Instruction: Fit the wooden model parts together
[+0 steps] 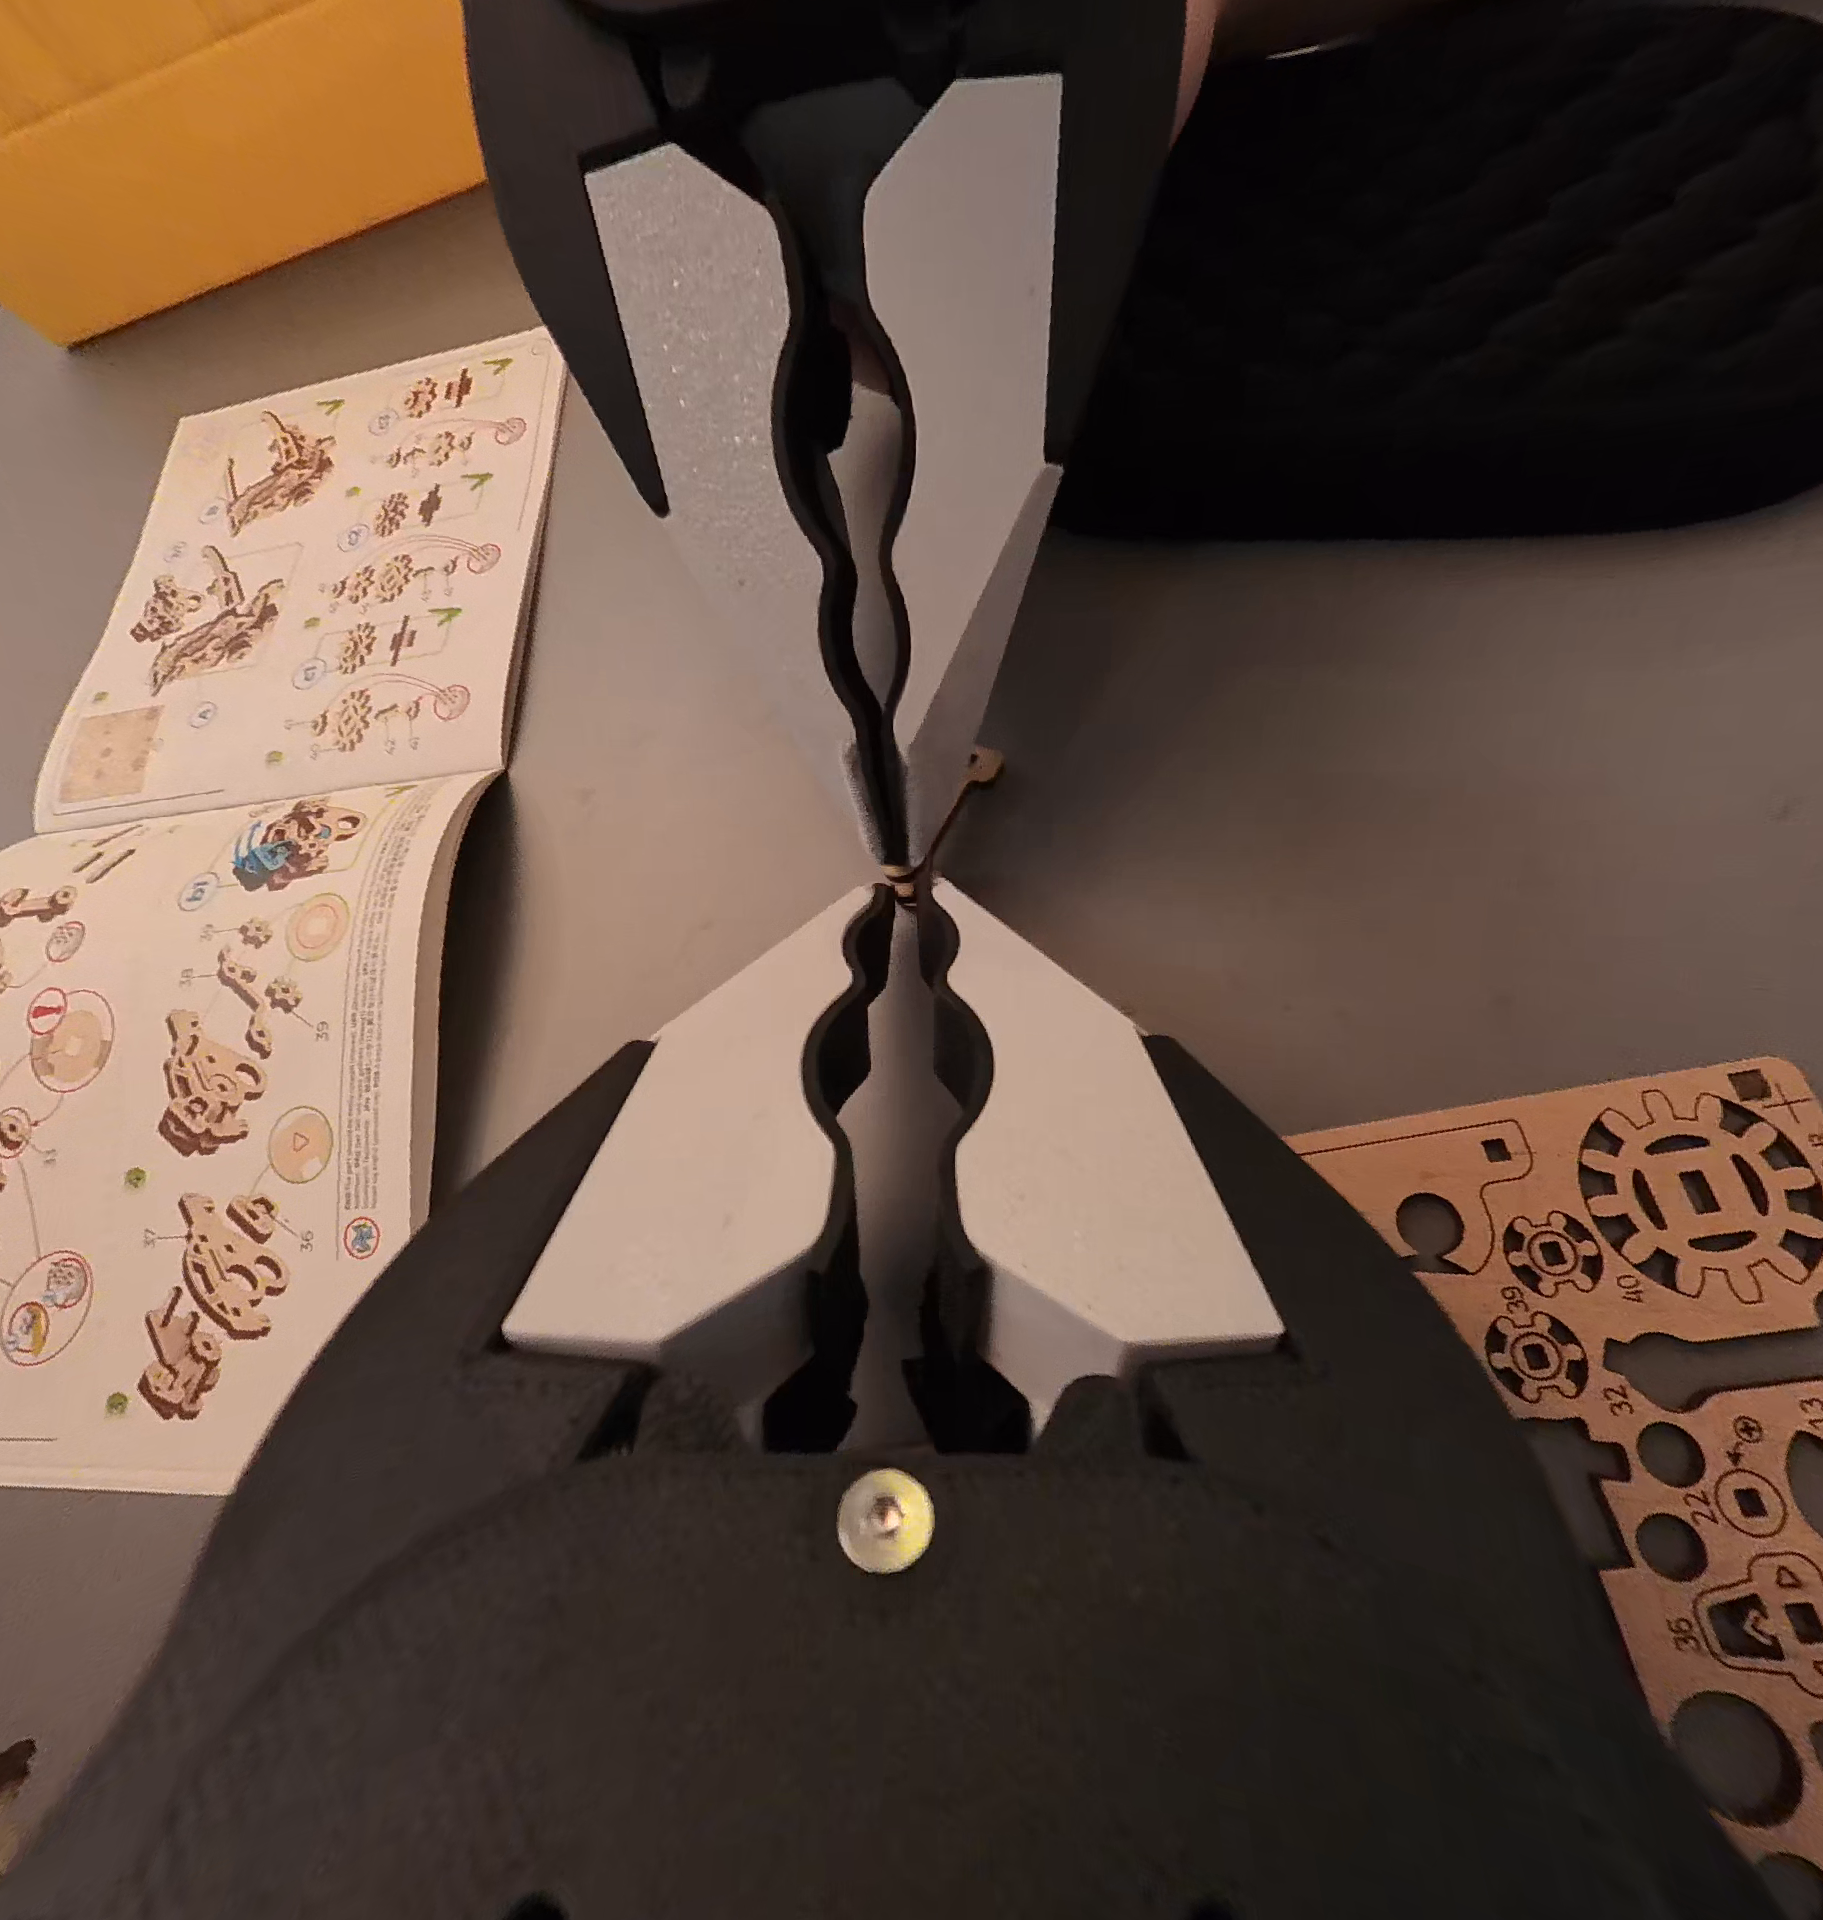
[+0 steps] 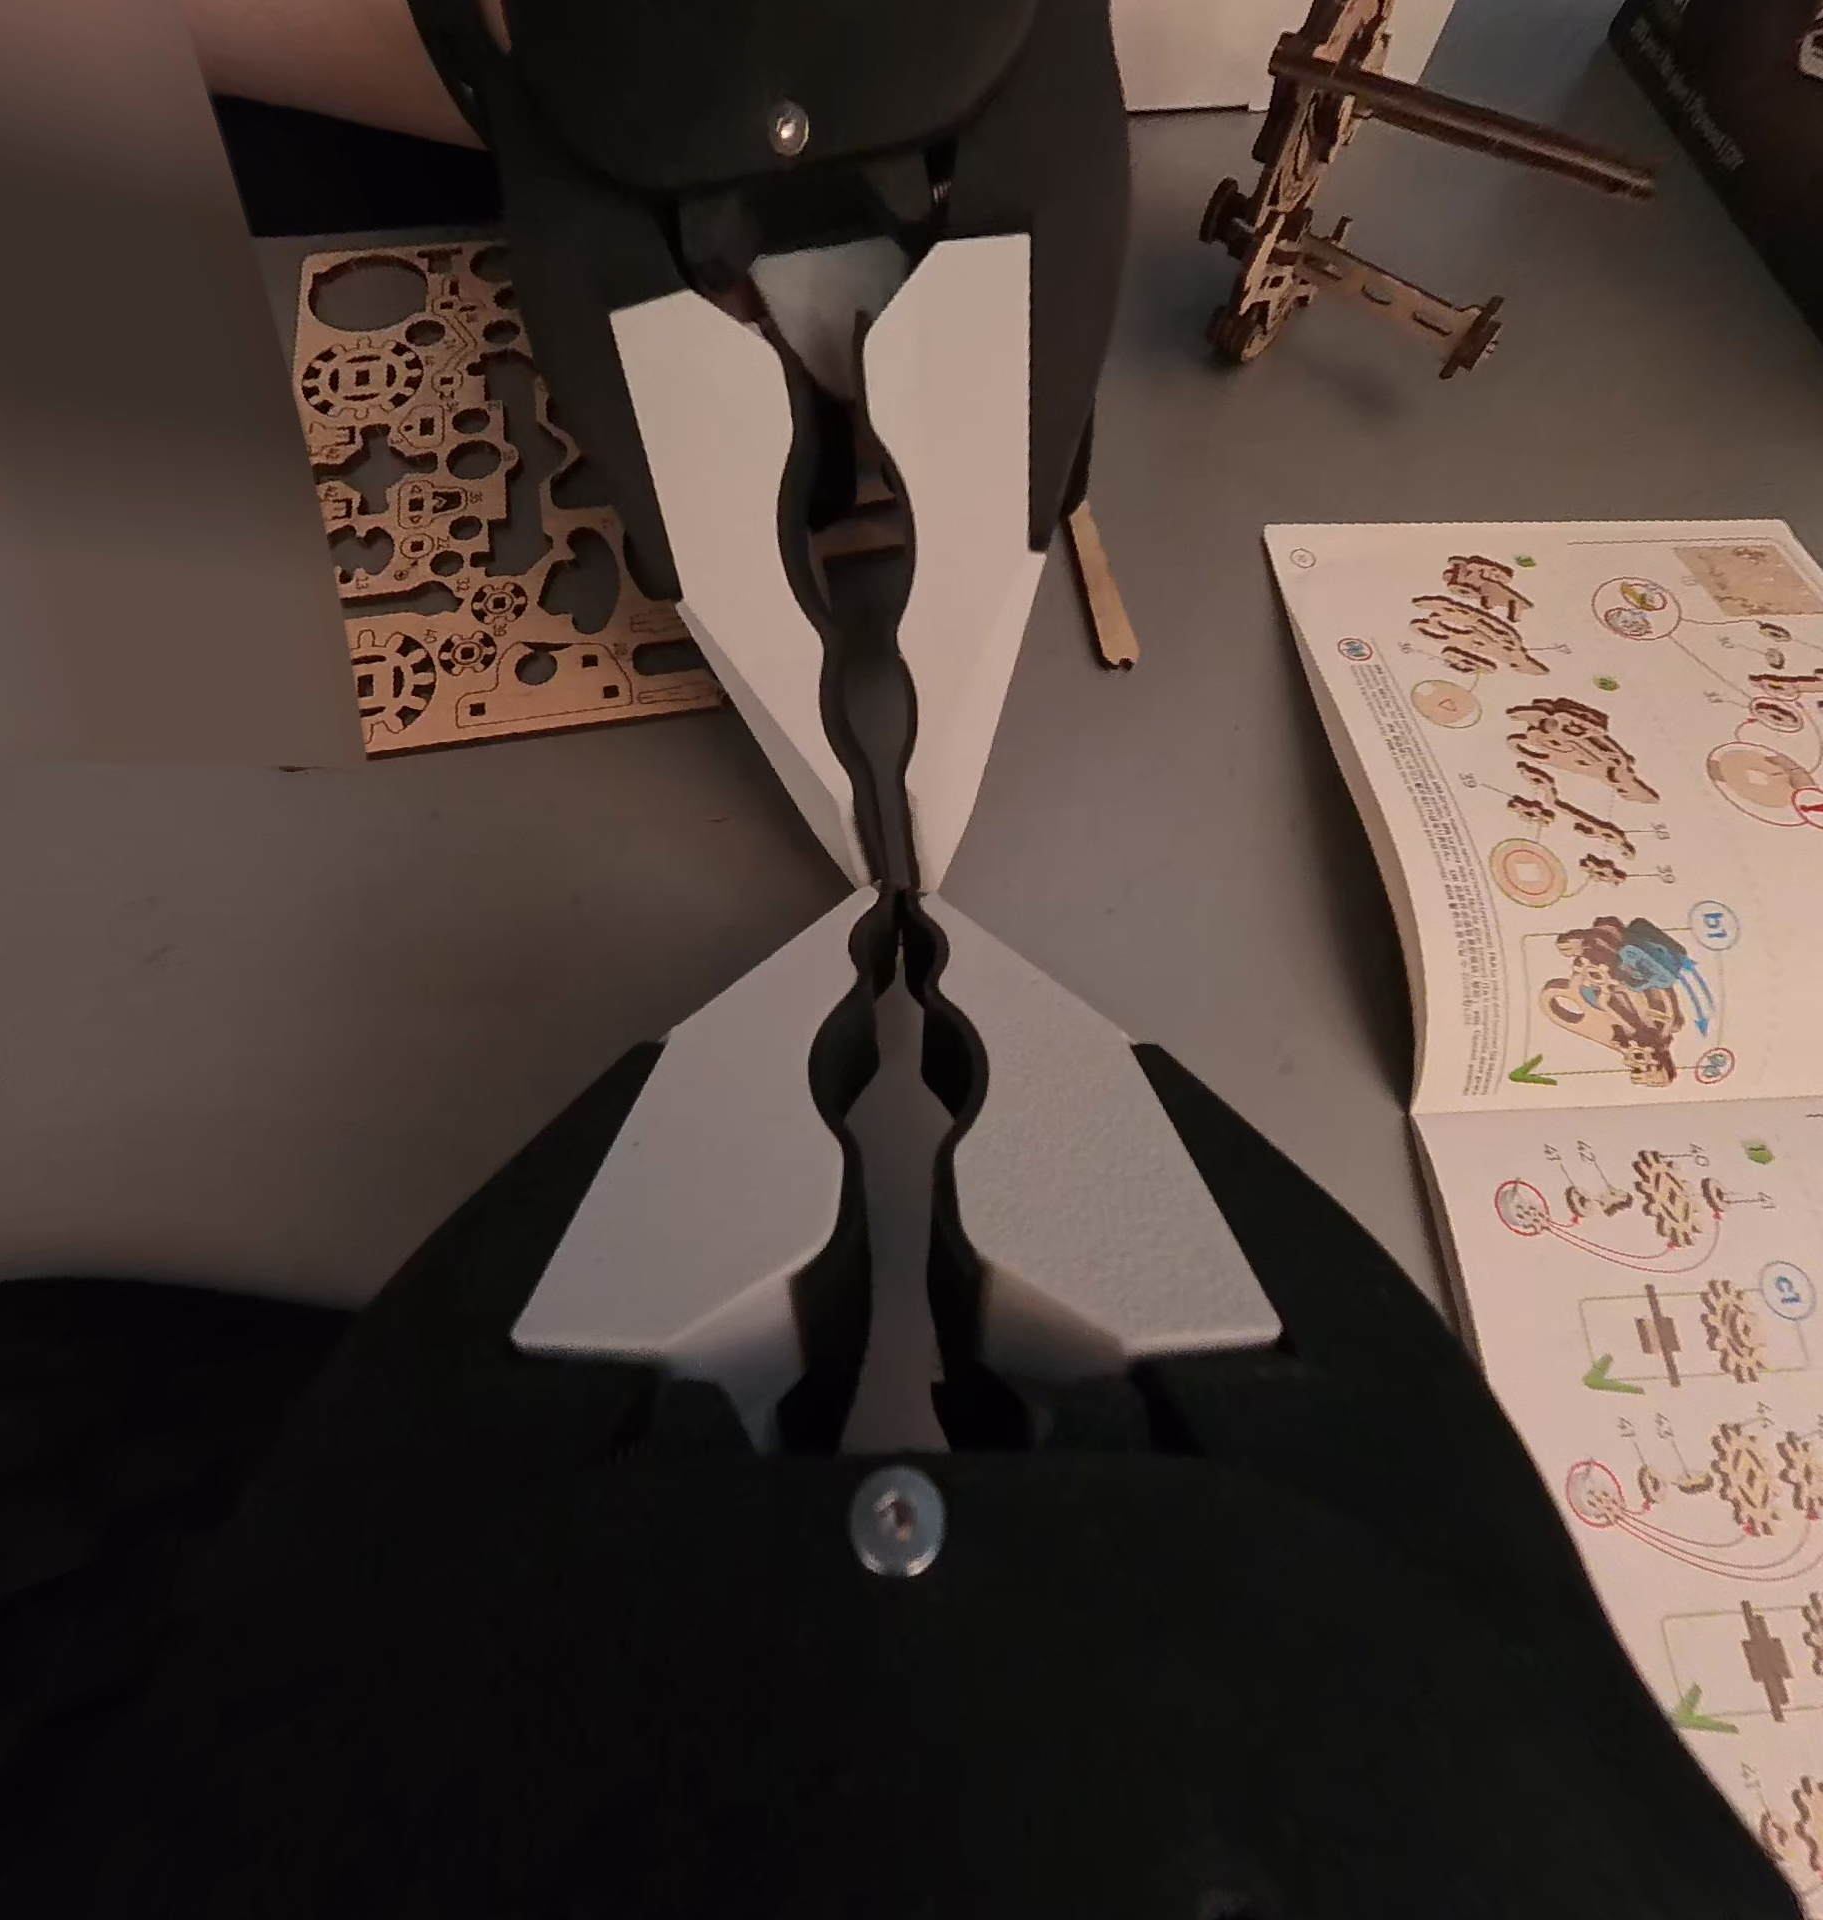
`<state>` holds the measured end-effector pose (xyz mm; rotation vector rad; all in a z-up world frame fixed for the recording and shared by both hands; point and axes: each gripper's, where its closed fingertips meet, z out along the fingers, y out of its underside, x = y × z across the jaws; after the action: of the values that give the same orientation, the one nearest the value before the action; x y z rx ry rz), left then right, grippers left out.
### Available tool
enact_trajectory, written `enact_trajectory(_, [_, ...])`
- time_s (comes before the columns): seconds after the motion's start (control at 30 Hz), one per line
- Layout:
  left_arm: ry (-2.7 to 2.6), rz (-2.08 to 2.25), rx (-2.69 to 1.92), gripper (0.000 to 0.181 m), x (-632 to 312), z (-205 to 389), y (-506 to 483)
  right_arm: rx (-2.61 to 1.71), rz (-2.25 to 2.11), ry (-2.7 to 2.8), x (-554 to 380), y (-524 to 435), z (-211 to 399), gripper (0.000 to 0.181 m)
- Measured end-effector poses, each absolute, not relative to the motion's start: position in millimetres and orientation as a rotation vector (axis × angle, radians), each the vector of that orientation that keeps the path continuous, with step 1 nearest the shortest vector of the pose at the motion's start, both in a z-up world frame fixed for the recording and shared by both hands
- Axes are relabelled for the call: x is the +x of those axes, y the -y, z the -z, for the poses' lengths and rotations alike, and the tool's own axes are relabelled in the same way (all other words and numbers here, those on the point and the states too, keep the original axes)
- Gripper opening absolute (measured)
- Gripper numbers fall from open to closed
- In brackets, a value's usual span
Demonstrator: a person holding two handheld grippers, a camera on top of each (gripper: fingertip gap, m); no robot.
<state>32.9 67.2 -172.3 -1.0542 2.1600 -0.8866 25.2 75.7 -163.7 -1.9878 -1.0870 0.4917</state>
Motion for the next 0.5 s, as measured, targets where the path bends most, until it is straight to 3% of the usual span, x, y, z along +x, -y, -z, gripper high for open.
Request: enact_trajectory(0.5, [-2.149, 0.841, -0.983, 0.002, 32, 172, -65, -1.952, -0.55, 1.031, 21, -73, 145, 0.0])
